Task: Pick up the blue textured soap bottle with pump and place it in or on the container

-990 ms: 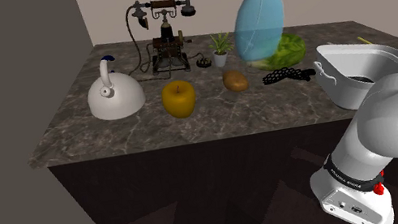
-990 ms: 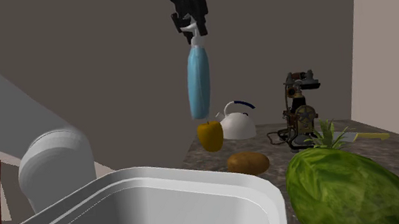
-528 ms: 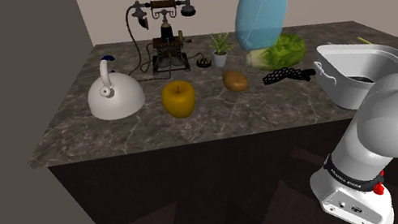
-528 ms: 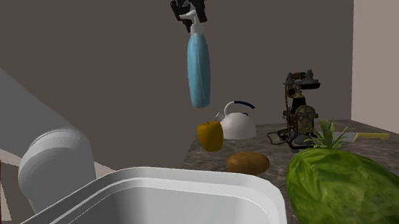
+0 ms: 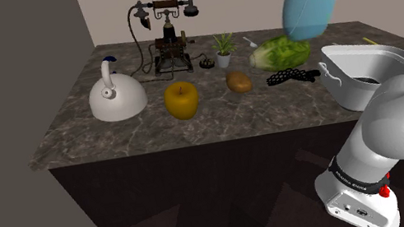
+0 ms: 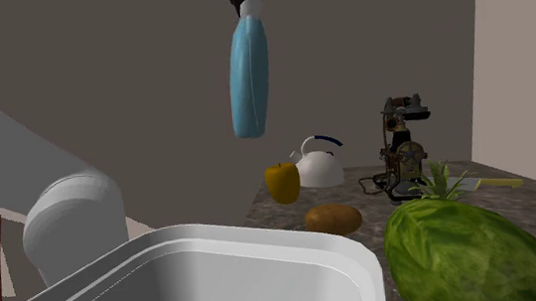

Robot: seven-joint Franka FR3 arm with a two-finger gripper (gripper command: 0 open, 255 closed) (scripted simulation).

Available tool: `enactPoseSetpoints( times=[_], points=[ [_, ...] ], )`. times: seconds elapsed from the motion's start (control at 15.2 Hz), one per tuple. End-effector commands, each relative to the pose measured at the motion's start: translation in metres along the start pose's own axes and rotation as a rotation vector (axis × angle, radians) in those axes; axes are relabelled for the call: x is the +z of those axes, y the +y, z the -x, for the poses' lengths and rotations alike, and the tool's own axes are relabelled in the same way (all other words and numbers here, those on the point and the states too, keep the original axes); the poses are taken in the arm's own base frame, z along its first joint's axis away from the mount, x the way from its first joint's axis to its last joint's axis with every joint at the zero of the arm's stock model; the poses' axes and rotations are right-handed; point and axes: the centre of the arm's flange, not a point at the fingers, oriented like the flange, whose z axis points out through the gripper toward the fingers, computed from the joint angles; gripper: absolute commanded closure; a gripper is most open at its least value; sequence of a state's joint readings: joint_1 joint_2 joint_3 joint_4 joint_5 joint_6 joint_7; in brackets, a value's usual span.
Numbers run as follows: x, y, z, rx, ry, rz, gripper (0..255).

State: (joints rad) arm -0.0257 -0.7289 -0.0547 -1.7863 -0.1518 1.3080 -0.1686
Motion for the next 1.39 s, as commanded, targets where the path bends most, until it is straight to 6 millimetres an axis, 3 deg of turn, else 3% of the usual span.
enactPoseSetpoints(
  times=[0.0, 1.32],
  points=[
    [-0.01, 0.02, 0.018, -0.001, 0.0, 0.0, 255],
    [-0.089, 0.209, 0.184, -0.001, 0.0, 0.0, 255]
  ],
)
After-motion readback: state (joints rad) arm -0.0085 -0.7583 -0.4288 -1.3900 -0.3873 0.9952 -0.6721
